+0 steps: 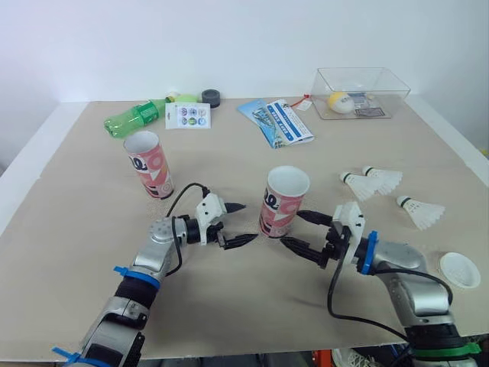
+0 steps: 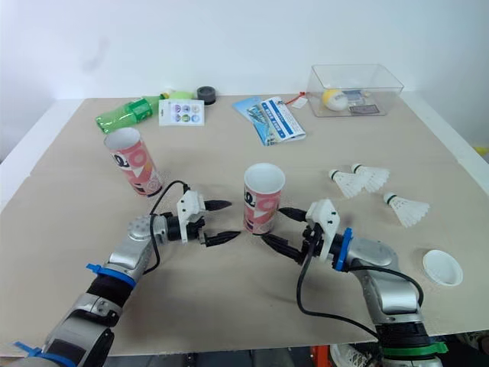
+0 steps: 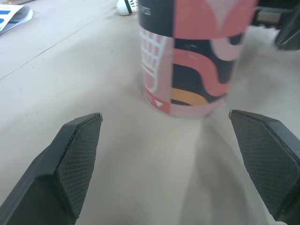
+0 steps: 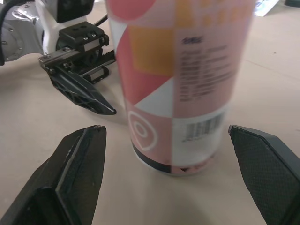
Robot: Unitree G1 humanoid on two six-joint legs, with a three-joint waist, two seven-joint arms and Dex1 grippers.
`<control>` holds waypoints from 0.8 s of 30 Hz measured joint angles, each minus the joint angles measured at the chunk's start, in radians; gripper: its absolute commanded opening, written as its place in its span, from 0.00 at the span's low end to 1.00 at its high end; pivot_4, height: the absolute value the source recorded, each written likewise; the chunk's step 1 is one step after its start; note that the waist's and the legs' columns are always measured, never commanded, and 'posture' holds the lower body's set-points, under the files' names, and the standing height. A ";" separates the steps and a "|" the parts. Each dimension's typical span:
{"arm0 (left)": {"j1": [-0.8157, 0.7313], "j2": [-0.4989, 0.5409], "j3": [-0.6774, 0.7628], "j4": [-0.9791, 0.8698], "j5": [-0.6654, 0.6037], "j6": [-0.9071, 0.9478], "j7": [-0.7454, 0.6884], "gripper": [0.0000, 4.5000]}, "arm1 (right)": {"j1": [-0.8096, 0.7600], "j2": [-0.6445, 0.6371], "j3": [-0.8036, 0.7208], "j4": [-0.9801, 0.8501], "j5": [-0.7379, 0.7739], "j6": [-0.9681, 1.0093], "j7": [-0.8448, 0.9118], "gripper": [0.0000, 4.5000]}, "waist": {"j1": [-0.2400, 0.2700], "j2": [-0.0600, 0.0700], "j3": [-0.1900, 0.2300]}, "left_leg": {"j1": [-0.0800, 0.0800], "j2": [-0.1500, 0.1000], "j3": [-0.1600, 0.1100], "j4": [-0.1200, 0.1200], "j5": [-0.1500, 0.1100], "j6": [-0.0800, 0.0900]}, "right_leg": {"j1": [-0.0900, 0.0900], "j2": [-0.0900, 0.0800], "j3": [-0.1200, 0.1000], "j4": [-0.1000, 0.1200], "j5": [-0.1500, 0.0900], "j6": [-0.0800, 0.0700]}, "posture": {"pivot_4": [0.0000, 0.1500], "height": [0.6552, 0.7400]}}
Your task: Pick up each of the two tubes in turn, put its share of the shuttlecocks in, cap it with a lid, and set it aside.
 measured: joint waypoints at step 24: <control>0.219 0.049 0.026 -0.383 -0.106 0.173 0.106 1.00 | -0.057 0.110 0.071 0.136 -0.072 -0.115 -0.088 0.99 | 0.000 -0.003 0.002 | 0.000 0.000 0.000 0.001 0.000 0.000 | 0.000 0.000 0.000 0.000 -0.001 -0.004 | 1.00 1.00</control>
